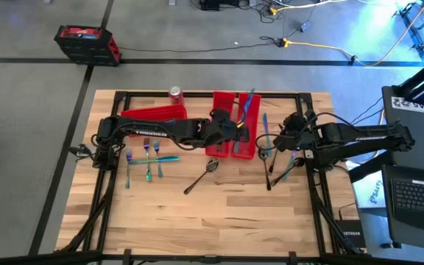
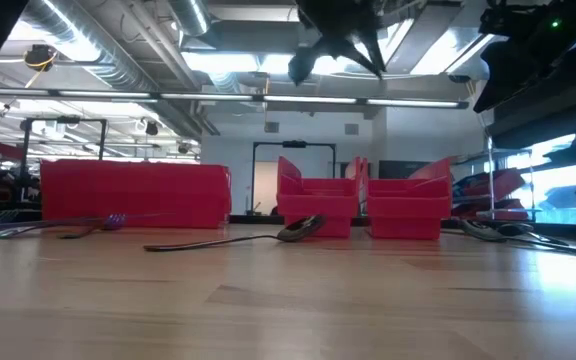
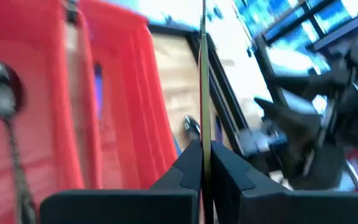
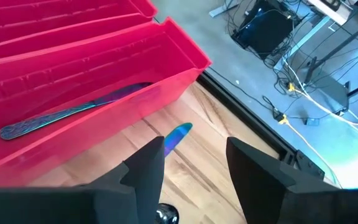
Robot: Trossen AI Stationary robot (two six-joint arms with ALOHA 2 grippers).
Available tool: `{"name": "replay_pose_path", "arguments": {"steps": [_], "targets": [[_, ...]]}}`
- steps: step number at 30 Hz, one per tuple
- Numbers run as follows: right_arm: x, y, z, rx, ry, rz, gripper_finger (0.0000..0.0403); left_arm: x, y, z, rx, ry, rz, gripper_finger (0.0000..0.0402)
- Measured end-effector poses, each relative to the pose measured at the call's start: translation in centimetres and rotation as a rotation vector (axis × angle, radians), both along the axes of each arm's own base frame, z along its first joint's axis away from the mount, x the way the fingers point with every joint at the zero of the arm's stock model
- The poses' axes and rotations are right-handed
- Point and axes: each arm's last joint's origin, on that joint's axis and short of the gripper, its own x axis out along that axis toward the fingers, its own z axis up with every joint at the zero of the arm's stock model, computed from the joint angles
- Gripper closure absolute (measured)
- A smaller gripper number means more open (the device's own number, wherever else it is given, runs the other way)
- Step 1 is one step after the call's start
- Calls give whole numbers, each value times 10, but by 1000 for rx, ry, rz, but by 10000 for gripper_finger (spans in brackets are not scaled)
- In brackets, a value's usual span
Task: Sort silverware
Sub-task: Put the blue table knife into the right red bin
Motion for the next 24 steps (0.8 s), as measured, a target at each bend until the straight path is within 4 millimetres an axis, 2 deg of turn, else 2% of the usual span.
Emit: {"name": "replay_pose_path", "arguments": {"steps": [7,10,14,24], "targets": [[3,1,0,46,-18,24,246,1,2,11,69,-34,73,401],[5,2,-1,90,-24,48,246,5,2,8,70,-51,65,401],[6,4,-2,154,-28,83,246,20,6,-3,52,-24,17,401],[7,7,-3,259,-23,142,246,51,17,2,139,59,-43,401]]}}
